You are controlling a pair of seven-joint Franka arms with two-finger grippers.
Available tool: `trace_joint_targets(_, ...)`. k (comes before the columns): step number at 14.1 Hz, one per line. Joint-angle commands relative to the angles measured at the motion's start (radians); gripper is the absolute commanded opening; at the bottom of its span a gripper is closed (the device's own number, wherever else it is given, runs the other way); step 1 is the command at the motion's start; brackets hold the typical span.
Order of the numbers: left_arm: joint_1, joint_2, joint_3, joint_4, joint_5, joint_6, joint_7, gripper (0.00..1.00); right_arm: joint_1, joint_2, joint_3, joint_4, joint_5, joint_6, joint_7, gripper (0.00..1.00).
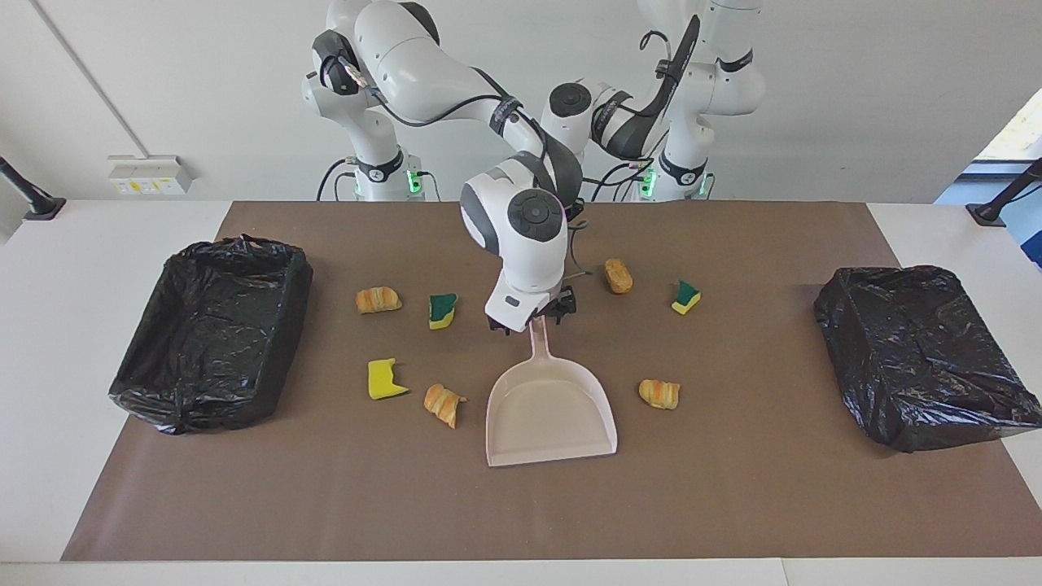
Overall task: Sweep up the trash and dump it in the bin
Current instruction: 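Grasp the dustpan with the right gripper while the left gripper lifts the brush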
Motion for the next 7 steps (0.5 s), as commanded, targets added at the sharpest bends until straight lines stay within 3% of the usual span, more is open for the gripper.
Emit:
trace_joint_targets(1, 0.000, -0.104, 0.039, -0.007, 0.000, -0.107, 0.012, 0.00, 0.002, 0.012, 0.007, 0.003, -0.021, 0.021, -0.019, 1.00)
trace_joint_targets(4, -0.002, -0.204, 0.175, -0.007, 0.020, -0.259, 0.173, 0.00, -0.006, 0.012, 0.007, -0.009, -0.032, 0.039, -0.026, 1.00)
trace_joint_targets(6, -0.002, -0.253, 0.290, -0.015, 0.030, -0.323, 0.312, 0.00, -0.010, 0.012, 0.007, -0.011, -0.029, 0.041, -0.043, 0.70)
trace_joint_targets(7, 0.000, -0.257, 0.346, -0.017, 0.043, -0.339, 0.372, 0.00, -0.010, 0.012, 0.007, -0.012, -0.027, 0.044, -0.043, 0.69)
